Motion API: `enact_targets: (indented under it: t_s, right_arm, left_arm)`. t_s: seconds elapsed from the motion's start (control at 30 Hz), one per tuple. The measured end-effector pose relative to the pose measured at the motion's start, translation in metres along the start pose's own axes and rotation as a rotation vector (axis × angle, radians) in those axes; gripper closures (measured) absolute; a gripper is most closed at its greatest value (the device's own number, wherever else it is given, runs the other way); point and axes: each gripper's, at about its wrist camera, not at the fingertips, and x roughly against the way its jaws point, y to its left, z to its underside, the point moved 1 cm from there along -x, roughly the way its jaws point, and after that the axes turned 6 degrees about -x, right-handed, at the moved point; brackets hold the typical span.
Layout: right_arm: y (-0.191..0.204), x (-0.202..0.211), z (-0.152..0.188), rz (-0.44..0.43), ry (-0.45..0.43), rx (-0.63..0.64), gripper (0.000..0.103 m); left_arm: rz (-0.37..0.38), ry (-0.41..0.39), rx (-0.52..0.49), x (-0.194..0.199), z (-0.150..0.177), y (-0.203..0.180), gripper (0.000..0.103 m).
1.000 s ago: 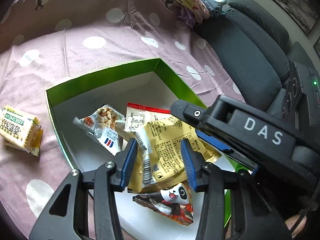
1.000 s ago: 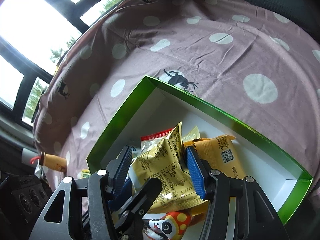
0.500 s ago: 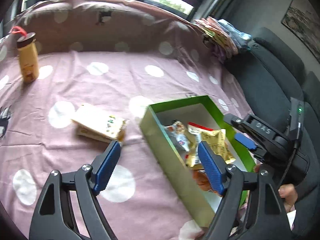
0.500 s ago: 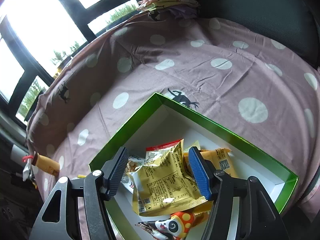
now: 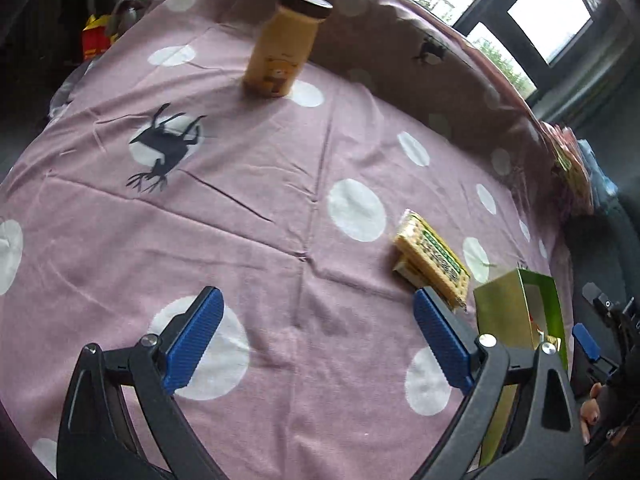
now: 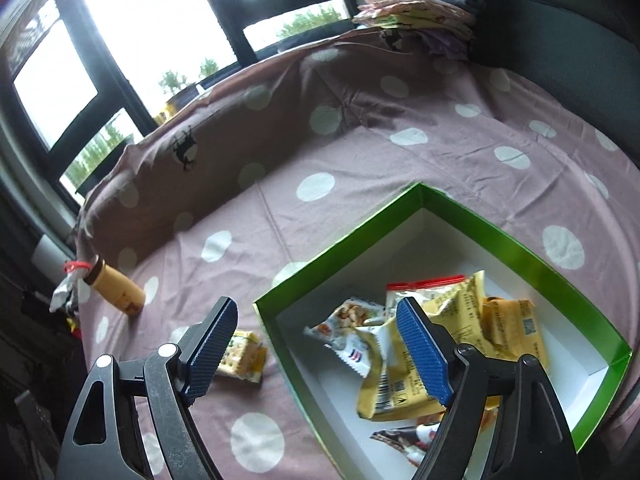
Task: Organize snacks
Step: 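Move the right gripper to the yellow stick-cracker pack and grasp it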
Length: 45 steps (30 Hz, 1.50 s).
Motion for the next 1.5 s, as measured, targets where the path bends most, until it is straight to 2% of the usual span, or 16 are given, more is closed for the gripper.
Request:
enact_targets:
  t_s: [0.13, 0.27, 0.37, 0.47, 0.53, 0.63, 0.77, 1.1, 1.17, 1.2, 1.37, 1.5]
  right_arm:
    - [0.040, -0.021, 0.007, -0.071, 0.055, 0.064, 0.018]
    - [0.088, -0.058, 0.016, -0.166, 0.176, 0.189, 0.018]
    - [0.113, -0.096, 0.025, -0.111, 0.288, 0.286, 0.018]
    - [0.128, -0.128, 0.032, -0.127, 0.364, 0.369, 0.018]
    - [0.129, -0.146, 0.037, -0.106, 0.412, 0.405, 0.018]
    - [0.127, -0.159, 0.043, -0.095, 0.443, 0.455, 0.018]
    - [0.123, -0.158, 0.049, -0.143, 0.475, 0.490, 0.018]
    - [0.120, -0.159, 0.072, -0.035, 0.438, 0.591, 0.018]
    - [0.118, -0.155, 0.073, -0.027, 0.398, 0.593, 0.024]
    - [0.117, -0.153, 0.072, -0.023, 0.382, 0.594, 0.033]
    - [0.109, -0.140, 0.072, -0.024, 0.378, 0.559, 0.052]
    - [0.113, -0.113, 0.071, -0.071, 0.341, 0.520, 0.077]
  left_arm:
    - [-0.075, -0.036, 0.037, 0.014, -0.004, 0.019, 0.007]
    - [-0.108, -0.030, 0.083, 0.016, -0.005, 0.038, 0.007]
    - [-0.098, -0.023, 0.099, 0.016, -0.004, 0.044, 0.007]
    - [-0.093, -0.016, 0.091, 0.015, -0.004, 0.042, 0.007]
    - [-0.098, -0.011, 0.077, 0.012, -0.005, 0.039, 0.007]
    - [-0.098, -0.001, 0.060, 0.009, -0.005, 0.035, 0.007]
    - [-0.116, 0.012, 0.040, 0.006, -0.003, 0.031, 0.007]
    - [-0.124, 0.017, 0.035, 0.008, -0.002, 0.030, 0.007]
    - [-0.113, 0.017, 0.035, 0.009, -0.002, 0.030, 0.007]
    - [-0.108, 0.016, 0.035, 0.010, -0.001, 0.030, 0.007]
    - [-0.100, 0.014, 0.042, 0.011, -0.001, 0.030, 0.007]
    - [-0.098, 0.012, 0.043, 0.013, -0.001, 0.030, 0.007]
